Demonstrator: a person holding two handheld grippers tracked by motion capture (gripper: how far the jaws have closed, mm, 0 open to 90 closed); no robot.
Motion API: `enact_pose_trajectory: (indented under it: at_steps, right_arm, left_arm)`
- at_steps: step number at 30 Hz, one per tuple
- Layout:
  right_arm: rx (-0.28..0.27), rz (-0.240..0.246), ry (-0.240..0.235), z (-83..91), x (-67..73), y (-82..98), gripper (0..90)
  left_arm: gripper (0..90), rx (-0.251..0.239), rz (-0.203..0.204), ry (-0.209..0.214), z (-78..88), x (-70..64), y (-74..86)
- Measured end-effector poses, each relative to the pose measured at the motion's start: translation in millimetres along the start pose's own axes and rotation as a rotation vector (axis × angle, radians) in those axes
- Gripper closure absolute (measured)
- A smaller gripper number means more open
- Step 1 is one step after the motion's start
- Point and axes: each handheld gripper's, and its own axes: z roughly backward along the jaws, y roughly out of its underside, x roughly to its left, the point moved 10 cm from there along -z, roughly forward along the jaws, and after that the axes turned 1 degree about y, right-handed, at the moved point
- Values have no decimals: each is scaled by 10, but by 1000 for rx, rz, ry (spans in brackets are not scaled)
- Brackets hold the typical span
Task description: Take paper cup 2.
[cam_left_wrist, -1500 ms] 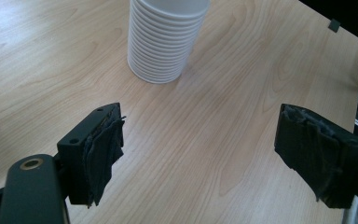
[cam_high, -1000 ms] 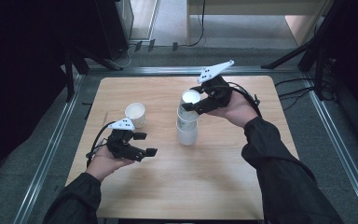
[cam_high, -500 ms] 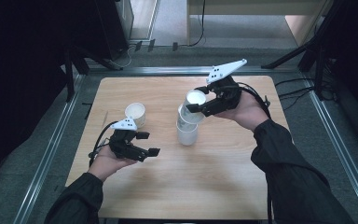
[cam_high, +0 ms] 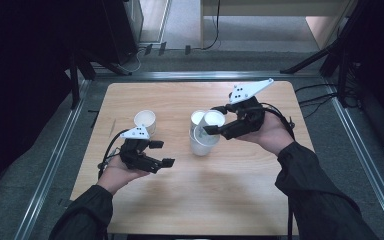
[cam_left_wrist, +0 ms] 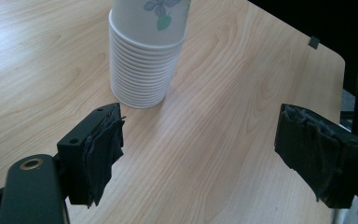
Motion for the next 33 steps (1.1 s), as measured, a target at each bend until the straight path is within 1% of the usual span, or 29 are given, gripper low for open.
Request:
enact_pose_trajectory:
  at_steps: [4, 7, 10, 14, 16, 18, 22, 25, 27, 29, 31, 32, 33]
  right_arm:
    - [-1, -2, -5, 14, 31, 33, 348]
    - [-3, 3, -15, 17, 71, 55, 348]
    - [-5, 4, -30, 3, 128, 101, 348]
    - [-22, 4, -49, -36, 188, 182, 349]
    - [-32, 11, -57, -56, 212, 229, 349]
    - [-42, 3, -68, -74, 229, 271, 349]
    - [-55, -17, -83, -118, 247, 364, 350]
    - [-66, -32, -95, -164, 263, 439, 351]
    - [-78, -43, -107, -200, 275, 481, 351]
    - [-97, -49, -118, -237, 287, 516, 351]
    - [-105, -61, -133, -267, 310, 548, 352]
    - [-111, -59, -133, -284, 311, 558, 351]
    - [-112, -67, -137, -295, 319, 571, 351]
  left_arm:
    - [156, -16, 2, 0, 5, -7, -25]
    - [157, -18, 2, 10, -3, -20, -30]
    - [156, -10, -7, 19, -14, -45, -24]
    - [155, -16, -6, 39, -25, -87, -37]
    - [155, -20, -16, 45, -24, -106, -46]
    - [154, -26, -29, 49, -20, -121, -55]
    - [145, -33, -37, 65, -32, -156, -65]
    - [145, -36, -44, 70, -45, -181, -73]
    - [145, -40, -57, 79, -50, -200, -81]
    - [145, -50, -53, 92, -55, -224, -96]
    - [145, -60, -57, 100, -63, -234, -108]
    - [145, -63, -56, 104, -71, -241, -111]
    - [145, -65, -57, 107, -81, -247, -110]
